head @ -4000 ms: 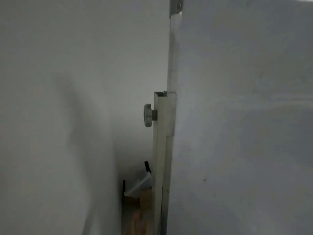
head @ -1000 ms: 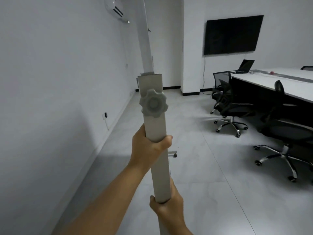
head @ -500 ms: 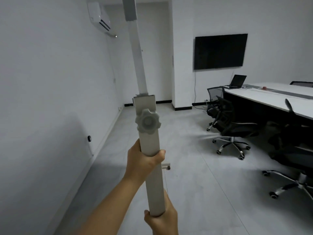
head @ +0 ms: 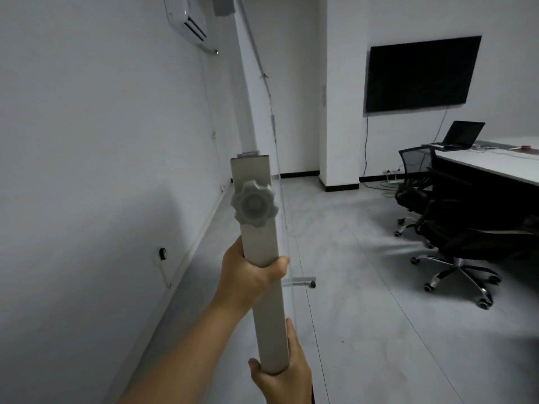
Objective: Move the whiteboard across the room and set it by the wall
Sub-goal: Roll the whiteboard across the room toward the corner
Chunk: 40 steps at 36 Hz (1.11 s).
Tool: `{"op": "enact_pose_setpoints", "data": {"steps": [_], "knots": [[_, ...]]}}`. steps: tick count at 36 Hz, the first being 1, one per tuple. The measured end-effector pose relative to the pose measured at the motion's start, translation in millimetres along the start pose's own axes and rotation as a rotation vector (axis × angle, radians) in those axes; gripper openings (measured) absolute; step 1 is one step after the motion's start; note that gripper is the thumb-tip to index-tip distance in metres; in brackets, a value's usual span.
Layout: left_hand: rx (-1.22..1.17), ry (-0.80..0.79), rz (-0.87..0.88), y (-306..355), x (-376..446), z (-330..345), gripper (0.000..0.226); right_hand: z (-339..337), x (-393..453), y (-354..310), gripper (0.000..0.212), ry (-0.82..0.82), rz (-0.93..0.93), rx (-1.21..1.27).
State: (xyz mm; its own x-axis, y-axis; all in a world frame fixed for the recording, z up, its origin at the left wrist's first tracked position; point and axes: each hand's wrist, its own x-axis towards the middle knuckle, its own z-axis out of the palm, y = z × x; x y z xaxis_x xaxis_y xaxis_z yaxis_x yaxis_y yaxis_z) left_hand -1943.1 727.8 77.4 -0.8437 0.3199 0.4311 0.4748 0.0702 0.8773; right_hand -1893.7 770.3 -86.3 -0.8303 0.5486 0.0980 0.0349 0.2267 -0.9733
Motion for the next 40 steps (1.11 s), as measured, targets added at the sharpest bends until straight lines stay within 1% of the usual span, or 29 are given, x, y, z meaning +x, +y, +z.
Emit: {"op": "enact_pose_setpoints", "data": {"steps": [5,10,18,22,25,30,40], "knots": [[-0.021,-0.039,-0.001,-45,89,-8,0.026,41,88,1,0.103,0.046,0.000,-0.020],[-0.049,-0.082,0.006,-88,178,-8,0.025,69,182,-1,0.107,0.009,0.062,-0.010],[-0.018,-0.059,0.015,-158,325,-5,0.025,124,332,1,0.110,0.043,0.053,-0.002],[-0.015,-0.066,-0.004,-193,397,0,0.022,143,411,0,0.105,0.023,0.069,0.004],[-0.016,-0.065,-0.015,-217,452,4,0.024,157,471,-3,0.099,0.031,0.080,-0.009],[-0.012,-0.045,-0.029,-264,548,12,0.023,188,571,7,0.106,0.040,0.065,-0.020],[-0.012,-0.091,-0.014,-355,735,28,0.019,241,769,22,0.099,0.066,0.050,0.049]]}}
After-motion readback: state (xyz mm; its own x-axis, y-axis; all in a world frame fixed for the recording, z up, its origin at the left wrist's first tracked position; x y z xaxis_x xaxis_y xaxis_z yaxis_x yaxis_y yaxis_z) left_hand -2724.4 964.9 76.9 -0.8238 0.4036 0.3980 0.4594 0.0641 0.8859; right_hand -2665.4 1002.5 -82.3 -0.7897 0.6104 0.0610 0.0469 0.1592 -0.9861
